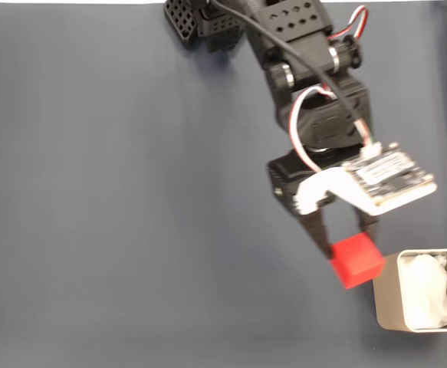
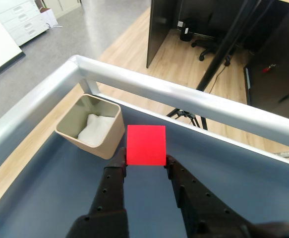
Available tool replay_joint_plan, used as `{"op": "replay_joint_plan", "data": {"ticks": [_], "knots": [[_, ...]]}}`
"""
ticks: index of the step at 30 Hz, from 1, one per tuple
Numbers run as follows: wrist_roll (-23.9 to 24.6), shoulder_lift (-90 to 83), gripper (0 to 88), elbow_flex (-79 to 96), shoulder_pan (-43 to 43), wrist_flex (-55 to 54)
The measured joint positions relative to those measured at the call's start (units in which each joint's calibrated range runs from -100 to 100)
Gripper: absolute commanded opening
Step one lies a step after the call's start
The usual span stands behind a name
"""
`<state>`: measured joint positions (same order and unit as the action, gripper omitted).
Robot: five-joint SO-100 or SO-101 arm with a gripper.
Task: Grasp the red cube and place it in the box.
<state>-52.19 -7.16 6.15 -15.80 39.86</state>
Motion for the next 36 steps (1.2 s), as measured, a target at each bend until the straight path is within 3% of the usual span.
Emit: {"op": "replay_joint_plan", "data": {"ticks": [15, 36], "knots": [[2.2, 10.3, 3.6, -12.9, -6.7, 0.3], [3.5, 26.9, 3.4, -28.8, -8.2, 0.3]]}}
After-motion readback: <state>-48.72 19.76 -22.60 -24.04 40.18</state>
